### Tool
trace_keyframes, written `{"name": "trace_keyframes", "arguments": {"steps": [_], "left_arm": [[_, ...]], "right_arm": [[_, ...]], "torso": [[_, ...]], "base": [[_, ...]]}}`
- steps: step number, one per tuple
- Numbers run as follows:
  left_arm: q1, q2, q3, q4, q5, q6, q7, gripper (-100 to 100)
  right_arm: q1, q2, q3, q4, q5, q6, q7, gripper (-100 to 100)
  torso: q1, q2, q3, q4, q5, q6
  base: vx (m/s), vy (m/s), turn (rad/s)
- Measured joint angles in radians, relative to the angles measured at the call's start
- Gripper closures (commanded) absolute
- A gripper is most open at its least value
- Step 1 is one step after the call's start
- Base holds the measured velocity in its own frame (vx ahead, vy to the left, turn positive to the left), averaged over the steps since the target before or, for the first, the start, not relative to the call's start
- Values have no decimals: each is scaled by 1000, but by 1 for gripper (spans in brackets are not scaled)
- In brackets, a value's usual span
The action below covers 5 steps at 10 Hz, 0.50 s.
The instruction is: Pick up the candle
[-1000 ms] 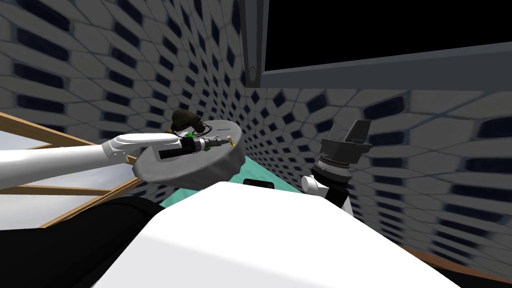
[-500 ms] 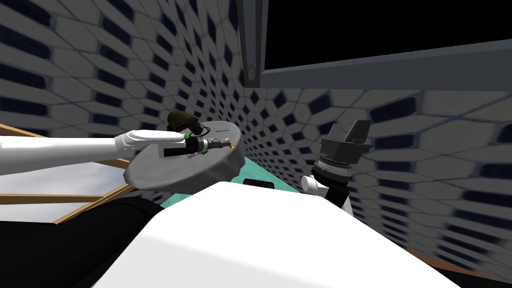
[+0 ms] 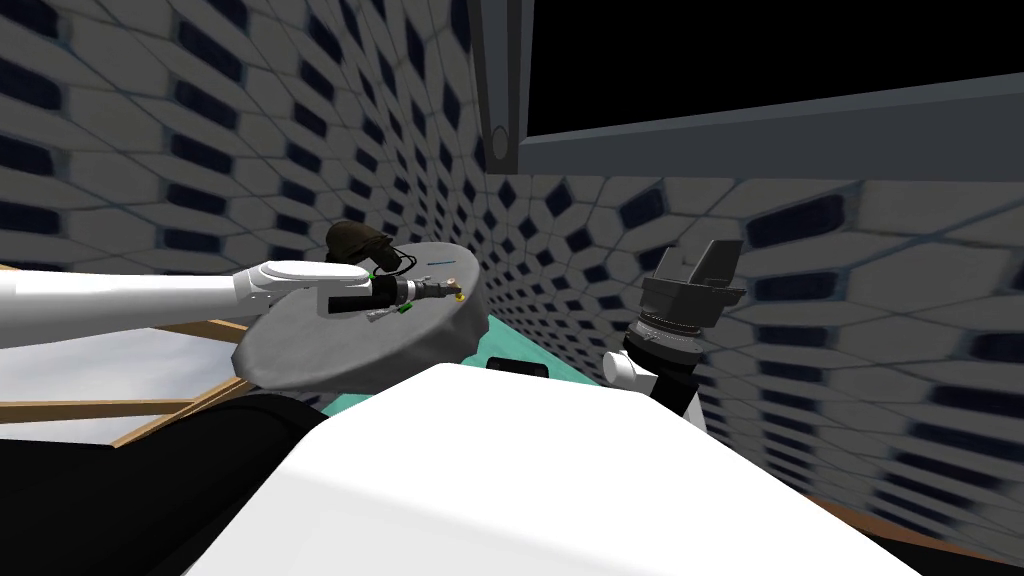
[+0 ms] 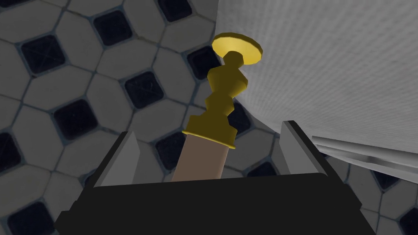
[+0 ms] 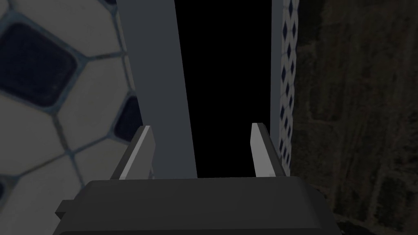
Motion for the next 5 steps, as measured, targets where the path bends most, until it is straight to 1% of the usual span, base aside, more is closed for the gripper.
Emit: {"name": "trace_keyframes", "arguments": {"steps": [1, 2, 3, 4, 5], "left_arm": [[-1, -18, -9, 1, -18, -1, -3, -100], [-11, -33, -31, 1, -1, 2, -26, -100], [-2, -46, -27, 0, -21, 2, -24, -100], [0, -47, -26, 0, -25, 2, -19, 100], [-1, -46, -26, 0, -25, 2, -20, 100]], "right_arm": [[0, 0, 0, 0, 0, 0, 0, 0], [0, 0, 0, 0, 0, 0, 0, 0], [0, 0, 0, 0, 0, 0, 0, 0], [0, 0, 0, 0, 0, 0, 0, 0], [0, 0, 0, 0, 0, 0, 0, 0]], "torso": [[-1, -1, -1, 0, 0, 0], [-2, -2, -1, 0, 0, 0], [-1, -1, -1, 0, 0, 0], [0, 0, 0, 0, 0, 0], [1, 1, 1, 0, 0, 0]], "base": [[54, -45, -125], [34, -33, -28], [10, -12, 5], [0, 0, 0], [0, 0, 0]]}}
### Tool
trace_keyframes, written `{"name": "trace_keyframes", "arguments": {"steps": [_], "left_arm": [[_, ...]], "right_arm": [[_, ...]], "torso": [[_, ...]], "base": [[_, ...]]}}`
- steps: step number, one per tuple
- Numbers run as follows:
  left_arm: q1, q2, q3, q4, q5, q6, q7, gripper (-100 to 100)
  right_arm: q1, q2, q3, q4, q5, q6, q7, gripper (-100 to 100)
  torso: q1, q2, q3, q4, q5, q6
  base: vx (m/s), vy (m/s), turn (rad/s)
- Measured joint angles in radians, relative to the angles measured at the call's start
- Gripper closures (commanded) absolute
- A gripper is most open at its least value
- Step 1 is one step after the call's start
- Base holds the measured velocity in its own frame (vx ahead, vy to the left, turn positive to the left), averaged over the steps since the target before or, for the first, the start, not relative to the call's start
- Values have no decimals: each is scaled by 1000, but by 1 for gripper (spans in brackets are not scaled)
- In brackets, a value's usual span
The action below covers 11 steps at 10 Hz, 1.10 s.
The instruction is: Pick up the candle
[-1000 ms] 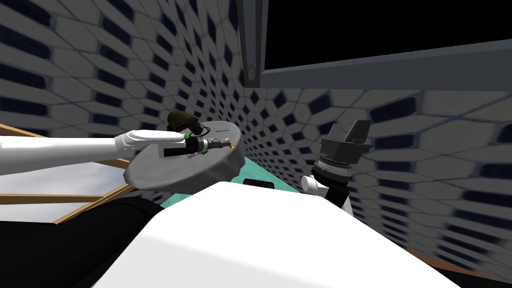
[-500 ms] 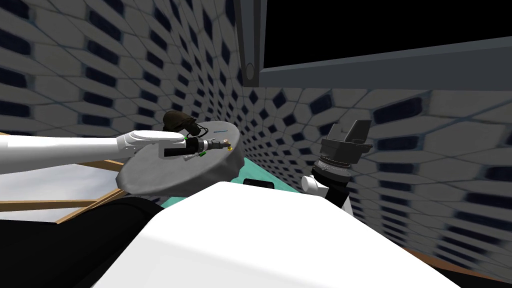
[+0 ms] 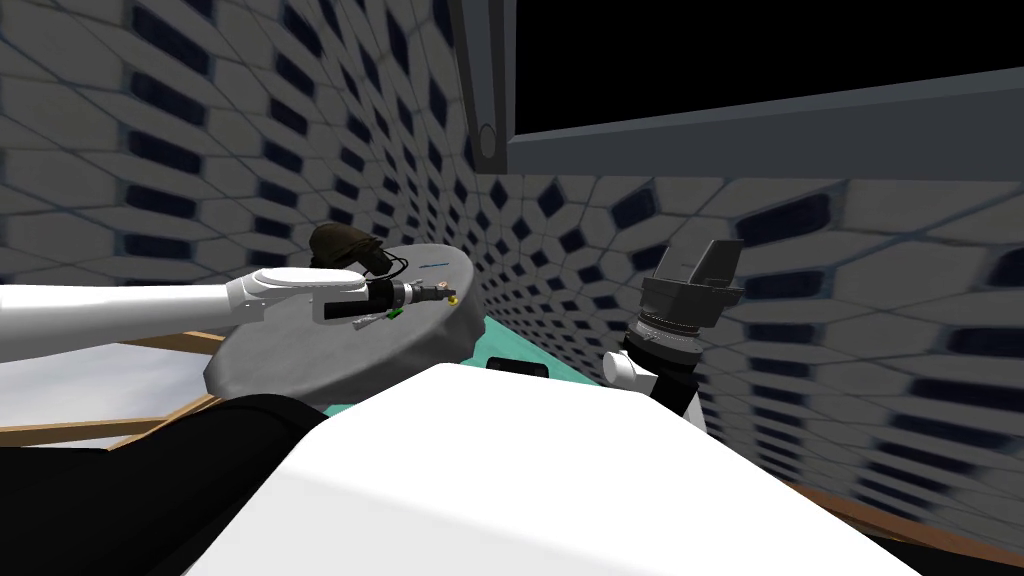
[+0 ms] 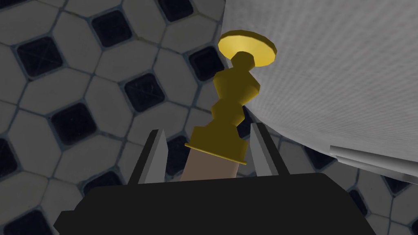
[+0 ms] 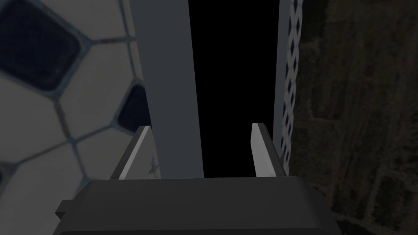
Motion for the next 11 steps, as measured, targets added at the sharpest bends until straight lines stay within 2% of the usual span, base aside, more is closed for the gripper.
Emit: {"name": "trace_keyframes", "arguments": {"steps": [3, 4, 5, 6, 7, 8, 10, 11], "left_arm": [[-1, 0, 1, 0, -1, 0, -1, 100], [-1, 0, 1, 0, -1, 0, -1, 0], [-1, 0, 1, 0, -1, 0, -1, 100], [-5, 18, 7, 2, 2, -3, 10, 100], [13, 31, 41, -1, -34, -7, 54, 100], [12, 40, 49, -3, -49, -7, 85, 100], [-4, 50, 30, -1, -11, -4, 56, 100], [-5, 50, 29, -1, -10, -4, 53, 0]], "right_arm": [[0, 0, 0, 0, 0, 0, 0, 0], [0, 0, 0, 0, 0, 0, 0, 0], [0, 0, 0, 0, 0, 0, 0, 0], [0, 0, 0, 0, 0, 0, 0, 0], [0, 0, 0, 0, 0, 0, 0, 0], [0, 0, 0, 0, 0, 0, 0, 0], [0, 0, 0, 0, 0, 0, 0, 0], [0, 0, 0, 0, 0, 0, 0, 0]], "torso": [[1, 0, 0, 0, 1, 0], [1, 0, 0, 0, 1, 0], [1, 0, 0, 0, 1, 0], [2, 3, 1, 0, 1, -1], [5, 5, 3, 1, 1, -2], [4, 4, 2, 1, 2, -1], [2, 1, 0, 0, 1, 0], [1, 1, 0, 0, 1, 0]], "base": [[0, 0, 0], [0, 0, 0], [-50, 28, 121], [-66, 59, 165], [-37, 47, 62], [-15, 17, -11], [-2, 0, -5], [0, 0, 0]]}}
